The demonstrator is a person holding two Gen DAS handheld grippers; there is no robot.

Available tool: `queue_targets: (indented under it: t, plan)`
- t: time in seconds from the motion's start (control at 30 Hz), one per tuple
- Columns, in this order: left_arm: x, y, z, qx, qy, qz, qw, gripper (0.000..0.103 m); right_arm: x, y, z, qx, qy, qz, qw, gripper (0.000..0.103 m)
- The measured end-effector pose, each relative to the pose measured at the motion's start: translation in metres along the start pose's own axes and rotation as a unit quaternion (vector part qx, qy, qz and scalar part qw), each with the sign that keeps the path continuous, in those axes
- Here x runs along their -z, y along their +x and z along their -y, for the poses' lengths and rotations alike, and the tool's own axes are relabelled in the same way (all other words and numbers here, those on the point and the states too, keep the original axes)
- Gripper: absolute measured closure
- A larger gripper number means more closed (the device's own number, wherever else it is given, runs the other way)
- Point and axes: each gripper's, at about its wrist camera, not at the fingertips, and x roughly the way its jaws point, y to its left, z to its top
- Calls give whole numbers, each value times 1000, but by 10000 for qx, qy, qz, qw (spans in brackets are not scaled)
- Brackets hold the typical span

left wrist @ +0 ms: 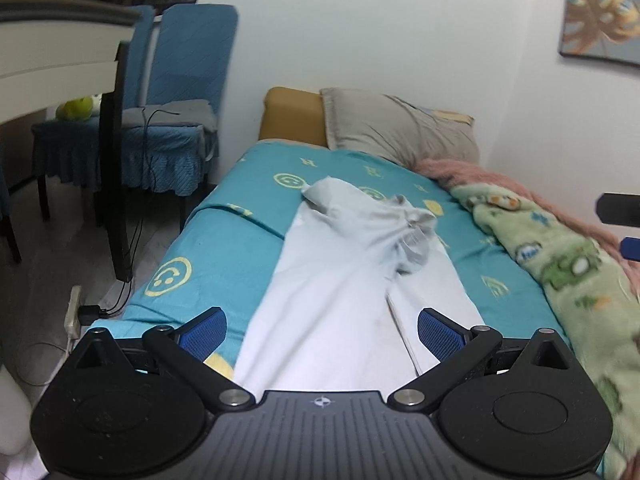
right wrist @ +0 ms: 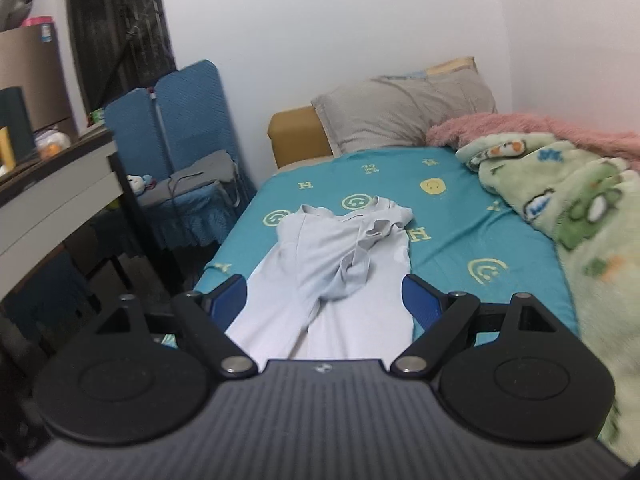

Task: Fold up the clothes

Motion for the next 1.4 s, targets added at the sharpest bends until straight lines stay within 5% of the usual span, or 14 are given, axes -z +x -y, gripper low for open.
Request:
queue_targets:
  t: [0.27,0.57,0.73,0.87,1.13,1.2,1.3,1.37,1.4]
  plan:
    - [-2,-18,-10,167,117,-674,9975,1,26,-35,15,-100,329,-76,9994,17]
    - [-34,-7,-104,642,-317,-1881,9795,5,38,-28,39,-226,946,-343,9947,17]
    - [-14,10,-159,1010,-320,-2474,9631,15,40,-20,42,-319,1165,-492,9915,17]
    - [3,20,-207,1500,-1098,-2695,9449,27,42,-14,40,-279,1172,-631,9907,17]
    - [31,21,-197,2105,-78,-3210,9233,29,43,2,35,-320,1203,-871,9884,17]
    - [34,21,-187,2018,262,-3341,9203,35,44,4,35,-359,1254,-916,9872,17]
    - [32,21,-172,1883,768,-3470,9155,59,45,3,36,-367,1303,-964,9861,17]
    - [28,16,-156,1756,1188,-3501,9124,91,46,3,38,-376,1359,-977,9852,17]
    - [27,13,-148,1679,1407,-3510,9104,97,45,2,39,-368,1391,-966,9849,17]
